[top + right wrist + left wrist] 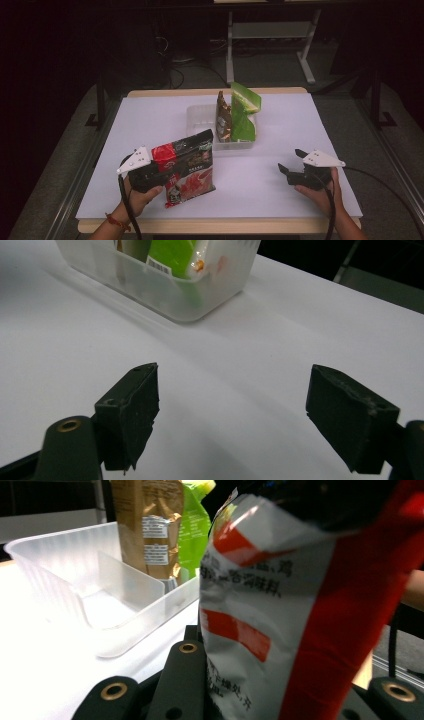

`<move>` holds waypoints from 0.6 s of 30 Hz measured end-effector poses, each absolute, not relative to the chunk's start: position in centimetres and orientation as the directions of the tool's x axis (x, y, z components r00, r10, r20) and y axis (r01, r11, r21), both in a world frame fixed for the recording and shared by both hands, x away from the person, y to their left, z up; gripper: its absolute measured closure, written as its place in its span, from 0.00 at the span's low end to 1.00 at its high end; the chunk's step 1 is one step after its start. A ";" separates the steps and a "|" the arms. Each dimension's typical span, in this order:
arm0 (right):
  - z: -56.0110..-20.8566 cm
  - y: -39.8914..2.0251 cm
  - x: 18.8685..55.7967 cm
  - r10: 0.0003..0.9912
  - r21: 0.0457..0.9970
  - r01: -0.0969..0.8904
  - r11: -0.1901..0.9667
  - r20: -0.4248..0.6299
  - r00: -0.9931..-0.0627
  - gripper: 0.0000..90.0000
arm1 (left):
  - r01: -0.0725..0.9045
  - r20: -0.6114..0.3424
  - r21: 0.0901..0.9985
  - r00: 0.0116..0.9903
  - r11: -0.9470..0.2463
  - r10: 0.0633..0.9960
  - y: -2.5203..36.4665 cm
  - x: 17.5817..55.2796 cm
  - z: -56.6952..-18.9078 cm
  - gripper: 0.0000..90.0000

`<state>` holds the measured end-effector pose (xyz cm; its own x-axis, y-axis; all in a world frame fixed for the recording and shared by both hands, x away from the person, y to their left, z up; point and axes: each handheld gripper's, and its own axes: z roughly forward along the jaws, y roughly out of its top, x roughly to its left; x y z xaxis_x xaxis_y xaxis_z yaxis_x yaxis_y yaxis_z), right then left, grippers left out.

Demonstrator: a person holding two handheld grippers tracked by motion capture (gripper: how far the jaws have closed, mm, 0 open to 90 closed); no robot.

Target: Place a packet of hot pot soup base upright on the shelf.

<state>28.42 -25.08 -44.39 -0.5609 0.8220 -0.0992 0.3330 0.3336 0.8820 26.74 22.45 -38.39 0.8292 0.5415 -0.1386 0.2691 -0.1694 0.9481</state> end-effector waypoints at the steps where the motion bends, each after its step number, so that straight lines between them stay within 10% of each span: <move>1: -44.4 -25.1 28.4 0.822 0.882 0.333 0.334 -0.099 -0.561 0.23 | 0.269 -0.139 0.948 0.829 -0.169 0.542 22.5 26.7 -38.4 0.88; 18: -44.4 -25.4 28.4 0.831 0.885 0.339 0.320 -0.091 -0.548 0.23 | 0.202 -0.084 0.972 0.780 -0.123 0.620 23.6 27.3 -35.6 0.89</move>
